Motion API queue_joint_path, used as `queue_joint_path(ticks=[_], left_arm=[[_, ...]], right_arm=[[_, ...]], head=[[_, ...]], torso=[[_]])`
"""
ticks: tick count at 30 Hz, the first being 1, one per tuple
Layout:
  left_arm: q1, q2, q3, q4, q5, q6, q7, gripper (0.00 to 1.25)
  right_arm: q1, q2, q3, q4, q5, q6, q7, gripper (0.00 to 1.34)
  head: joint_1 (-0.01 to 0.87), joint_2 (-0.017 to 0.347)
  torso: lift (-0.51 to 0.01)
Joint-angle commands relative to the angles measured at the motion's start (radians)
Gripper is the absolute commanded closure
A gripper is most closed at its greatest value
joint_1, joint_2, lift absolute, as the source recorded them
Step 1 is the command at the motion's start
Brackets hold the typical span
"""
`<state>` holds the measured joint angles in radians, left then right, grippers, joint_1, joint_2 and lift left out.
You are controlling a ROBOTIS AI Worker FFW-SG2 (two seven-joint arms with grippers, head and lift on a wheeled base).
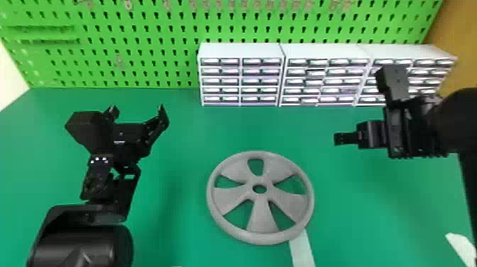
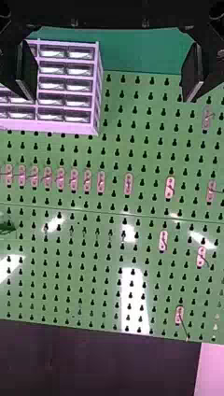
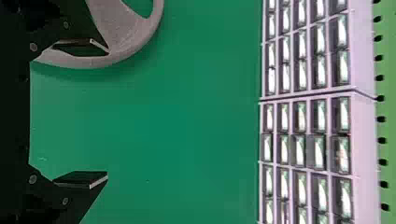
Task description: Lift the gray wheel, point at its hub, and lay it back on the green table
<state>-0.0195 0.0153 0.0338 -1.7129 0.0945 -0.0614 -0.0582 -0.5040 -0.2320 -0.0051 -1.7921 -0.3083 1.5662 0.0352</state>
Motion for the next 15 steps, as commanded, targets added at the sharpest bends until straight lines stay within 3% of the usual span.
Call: queue_joint_path(ticks=[1, 15], left_arm=[[0.003, 0.000, 0.000, 0.001, -0.001, 0.000, 0.000, 0.12], [0.009, 0.000, 0.002, 0.006, 0.002, 0.000, 0.000, 0.12]], right_arm=[[-0.024, 0.008, 0.017, 0.077, 0.003, 0.006, 0.000, 0.33], [-0.110, 0.026, 0.128, 0.312, -0.008, 0.006, 0.000, 0.34]], head=[[0.692, 0.048], [0.692, 0.048]], torso=[[-0.093], [-0.093]])
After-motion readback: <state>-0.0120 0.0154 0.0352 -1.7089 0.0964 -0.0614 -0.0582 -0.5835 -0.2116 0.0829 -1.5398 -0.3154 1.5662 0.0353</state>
